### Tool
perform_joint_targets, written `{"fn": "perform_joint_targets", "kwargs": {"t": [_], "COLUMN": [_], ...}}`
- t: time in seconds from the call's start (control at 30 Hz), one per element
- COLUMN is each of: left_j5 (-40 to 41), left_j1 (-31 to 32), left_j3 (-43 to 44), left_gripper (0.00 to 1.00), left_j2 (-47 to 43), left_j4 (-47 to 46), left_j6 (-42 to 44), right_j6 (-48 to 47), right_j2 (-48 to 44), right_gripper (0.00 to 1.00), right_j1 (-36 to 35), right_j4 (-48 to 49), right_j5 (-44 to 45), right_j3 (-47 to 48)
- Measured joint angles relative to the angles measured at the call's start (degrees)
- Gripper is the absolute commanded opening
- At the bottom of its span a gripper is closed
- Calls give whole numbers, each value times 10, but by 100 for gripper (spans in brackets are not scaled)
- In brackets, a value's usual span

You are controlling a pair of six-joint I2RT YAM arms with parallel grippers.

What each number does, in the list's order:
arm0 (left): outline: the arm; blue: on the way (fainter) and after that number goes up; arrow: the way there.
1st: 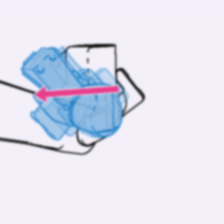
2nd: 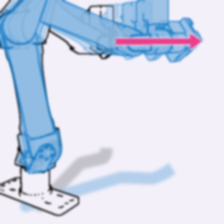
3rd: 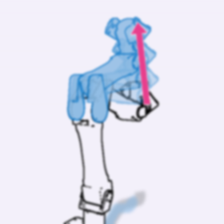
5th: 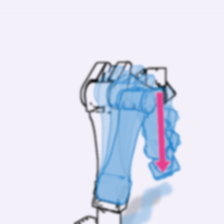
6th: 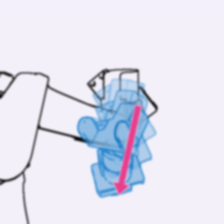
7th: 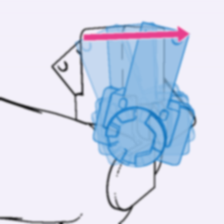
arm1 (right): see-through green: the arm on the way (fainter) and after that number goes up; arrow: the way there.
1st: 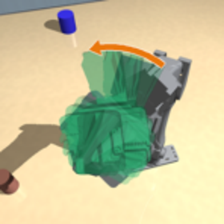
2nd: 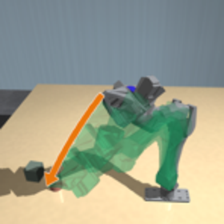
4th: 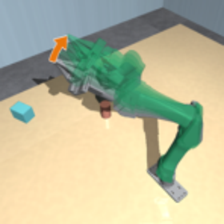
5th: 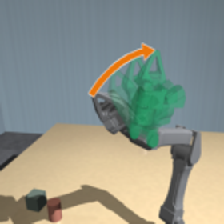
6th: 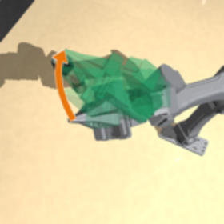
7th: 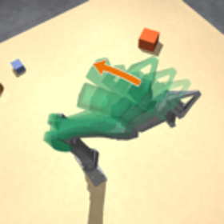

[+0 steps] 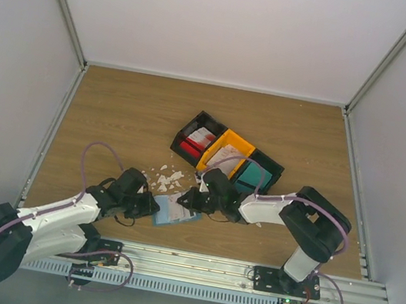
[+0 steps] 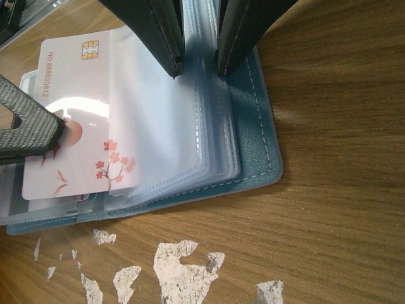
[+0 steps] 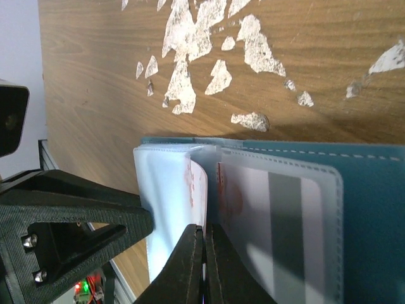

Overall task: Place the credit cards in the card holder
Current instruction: Insert the credit card into the card holder.

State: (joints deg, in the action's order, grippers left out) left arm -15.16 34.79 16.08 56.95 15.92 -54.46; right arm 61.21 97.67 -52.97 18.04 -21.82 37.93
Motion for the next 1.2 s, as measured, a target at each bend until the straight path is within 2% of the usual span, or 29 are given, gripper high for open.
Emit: {"fn": "perform_joint_targets", "kwargs": {"t": [0.33,0.5,0.73,0.87,1.03,1.2], "left_j5": [-5,-14,-35,-54,-69,-70], "left_j1": [0,0,3,4,4,4], "left_j3": [-16,-16,-16,-12,-4,-2], "left_gripper": [20,23,32,37,36,24], "left_j2": [-13,-4,1,3,4,4], "left_j4": [-21,-33,-52,-49,-31,-17], "left_j6": [-3,0,5,18,35,42], "right_j6": [-2,6,-5,-26,-52,-77], "right_j2": [27,29,11,-38,-68,-61], "right_gripper": [5,13,39,45,42,23], "right_j1": [0,-1,-5,-7,-9,-26], "right_j4": [37,45,13,-55,-129,-166], "right_j5": [-26,-22,1,36,70,80], "right_j3": [-4,-9,-9,-5,7,22]}}
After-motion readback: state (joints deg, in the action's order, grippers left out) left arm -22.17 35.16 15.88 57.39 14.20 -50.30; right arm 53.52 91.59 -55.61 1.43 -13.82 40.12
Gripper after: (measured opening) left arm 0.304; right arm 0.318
